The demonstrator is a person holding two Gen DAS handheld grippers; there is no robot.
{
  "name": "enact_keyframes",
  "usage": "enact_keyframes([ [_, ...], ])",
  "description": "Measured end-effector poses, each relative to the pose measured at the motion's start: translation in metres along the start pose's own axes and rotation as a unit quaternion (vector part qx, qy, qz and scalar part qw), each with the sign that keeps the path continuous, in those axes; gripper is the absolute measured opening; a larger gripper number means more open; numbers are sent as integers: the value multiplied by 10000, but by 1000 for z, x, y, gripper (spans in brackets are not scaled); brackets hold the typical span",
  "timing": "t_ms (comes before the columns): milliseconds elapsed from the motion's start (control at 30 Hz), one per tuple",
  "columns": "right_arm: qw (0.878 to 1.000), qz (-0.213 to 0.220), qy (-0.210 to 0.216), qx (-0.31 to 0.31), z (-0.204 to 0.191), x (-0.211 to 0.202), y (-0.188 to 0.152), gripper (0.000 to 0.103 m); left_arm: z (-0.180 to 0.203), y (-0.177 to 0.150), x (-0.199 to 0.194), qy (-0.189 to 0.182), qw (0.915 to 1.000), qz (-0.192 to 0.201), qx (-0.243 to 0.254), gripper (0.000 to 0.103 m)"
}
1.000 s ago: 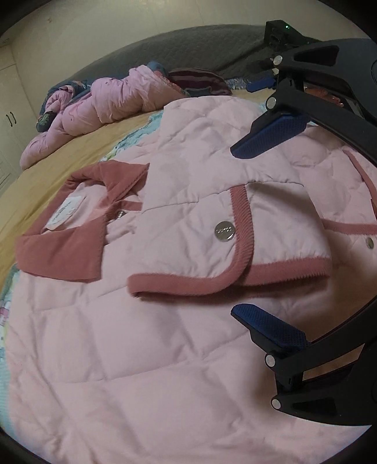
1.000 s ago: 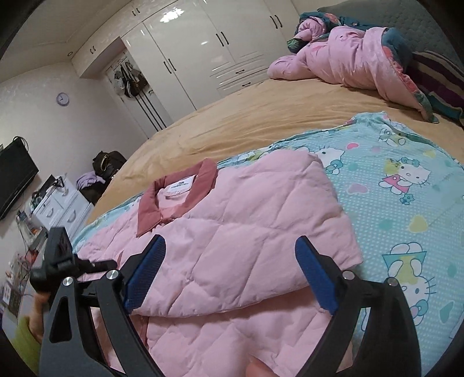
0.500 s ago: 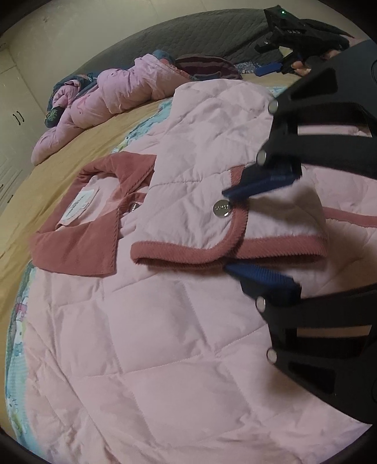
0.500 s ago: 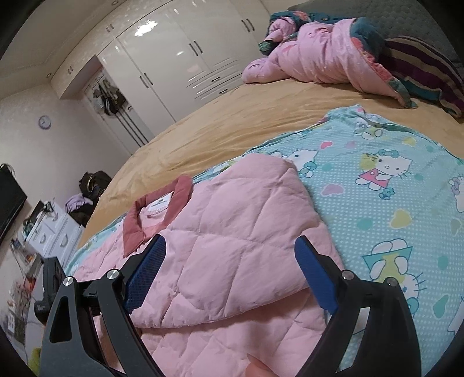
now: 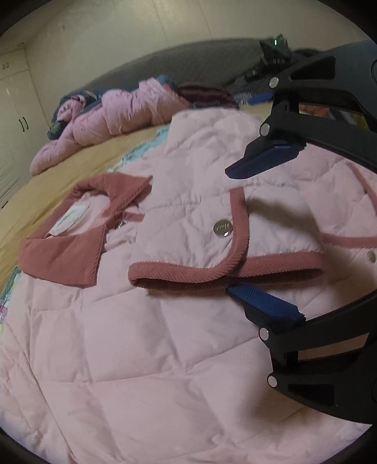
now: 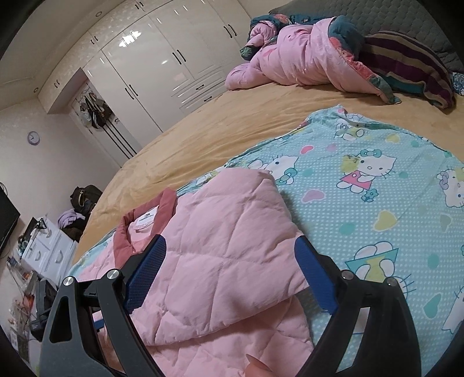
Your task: Fold large clothes
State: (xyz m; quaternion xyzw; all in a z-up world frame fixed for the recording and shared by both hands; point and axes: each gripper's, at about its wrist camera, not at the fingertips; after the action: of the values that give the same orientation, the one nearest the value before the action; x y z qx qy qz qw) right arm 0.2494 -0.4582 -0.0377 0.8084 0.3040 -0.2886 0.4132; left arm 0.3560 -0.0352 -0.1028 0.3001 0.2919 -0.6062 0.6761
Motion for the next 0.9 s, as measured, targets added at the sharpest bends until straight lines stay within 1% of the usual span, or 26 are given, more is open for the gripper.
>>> enact_keyframes([
  [33,10000,-5,-2,2,0,0,0,89,3,1,3,212,9997,56,49,47],
  [67,10000,-8,-12,5,1,1,0,89,6,3,6,379,9992,91,93,29],
  [100,10000,-2,-31,6,1,1,0,89,7,5,7,407,9990,120,107,16],
  [133,10000,6,-43,9,1,1,0,89,8,7,8,424,9989,167,123,12],
  [233,10000,25,-76,41,2,0,0,86,19,12,5,530,9977,352,247,8],
  [367,9998,116,-98,141,7,-5,4,85,38,19,-13,492,9962,492,518,6],
  [467,9993,289,-102,205,11,-15,7,85,51,27,-38,480,9944,648,687,5],
  [600,9986,452,-107,273,16,-24,9,85,68,37,-87,611,9893,984,888,5],
  [700,9983,472,-100,317,19,-26,11,85,80,41,-121,695,9850,1224,998,5],
  [800,9985,438,-95,317,19,-24,11,85,89,40,-147,744,9801,1436,1151,5],
  [900,9987,409,-101,272,15,-21,10,85,84,37,-165,779,9772,1592,1173,5],
])
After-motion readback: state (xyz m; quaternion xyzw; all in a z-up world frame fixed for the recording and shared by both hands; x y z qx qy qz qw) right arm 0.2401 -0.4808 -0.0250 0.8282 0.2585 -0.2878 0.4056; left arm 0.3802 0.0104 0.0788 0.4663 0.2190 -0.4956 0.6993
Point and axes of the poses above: each gripper's, at about its wrist camera, not at the fingertips, and x roughly the way its jaws point, z to its right, y to its top, and after that the axes turned 14 degrees about -z, right-handed
